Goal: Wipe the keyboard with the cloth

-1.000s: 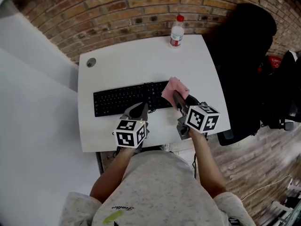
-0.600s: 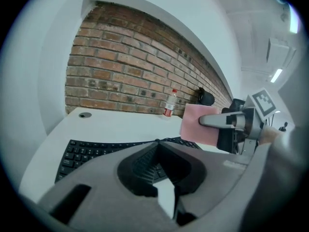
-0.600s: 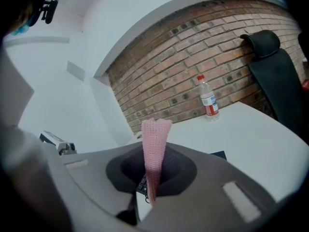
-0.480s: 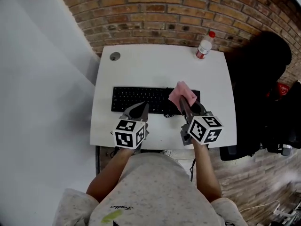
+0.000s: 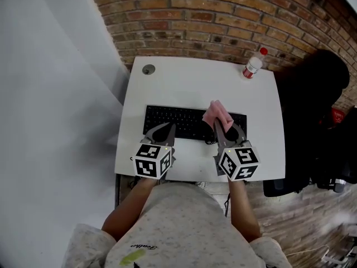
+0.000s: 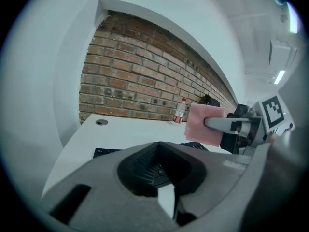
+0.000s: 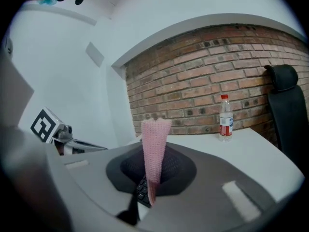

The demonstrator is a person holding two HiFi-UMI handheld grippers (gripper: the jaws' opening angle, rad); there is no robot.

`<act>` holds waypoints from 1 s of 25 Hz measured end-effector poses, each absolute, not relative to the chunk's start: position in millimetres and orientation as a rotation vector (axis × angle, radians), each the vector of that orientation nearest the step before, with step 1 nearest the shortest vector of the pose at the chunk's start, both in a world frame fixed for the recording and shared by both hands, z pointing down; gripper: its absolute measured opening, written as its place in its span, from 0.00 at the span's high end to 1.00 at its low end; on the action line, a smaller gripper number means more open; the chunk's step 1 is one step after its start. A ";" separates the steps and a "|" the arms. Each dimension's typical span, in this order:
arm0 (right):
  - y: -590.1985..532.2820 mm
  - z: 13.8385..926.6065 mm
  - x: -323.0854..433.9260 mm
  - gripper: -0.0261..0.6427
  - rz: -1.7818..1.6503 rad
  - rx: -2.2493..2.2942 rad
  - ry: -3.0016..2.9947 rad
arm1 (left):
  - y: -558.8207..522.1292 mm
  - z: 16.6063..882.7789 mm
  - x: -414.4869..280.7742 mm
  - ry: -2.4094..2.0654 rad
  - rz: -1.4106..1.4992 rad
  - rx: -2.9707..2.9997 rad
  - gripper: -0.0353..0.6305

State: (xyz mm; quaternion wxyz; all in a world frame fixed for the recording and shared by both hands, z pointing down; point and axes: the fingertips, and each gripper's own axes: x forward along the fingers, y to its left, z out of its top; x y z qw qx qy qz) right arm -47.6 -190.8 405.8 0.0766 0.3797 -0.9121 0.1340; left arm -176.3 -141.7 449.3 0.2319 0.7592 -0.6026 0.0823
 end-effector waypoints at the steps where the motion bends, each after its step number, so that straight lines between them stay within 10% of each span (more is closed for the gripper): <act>1: -190.0 406.6 -50.3 0.92 0.398 1.138 -2.730 | -141.3 448.6 -179.5 -1.659 0.223 2.087 0.95; 25: -183.9 409.4 -54.4 0.92 0.375 1.152 -2.706 | -141.3 448.3 -181.4 -1.637 0.204 2.107 0.95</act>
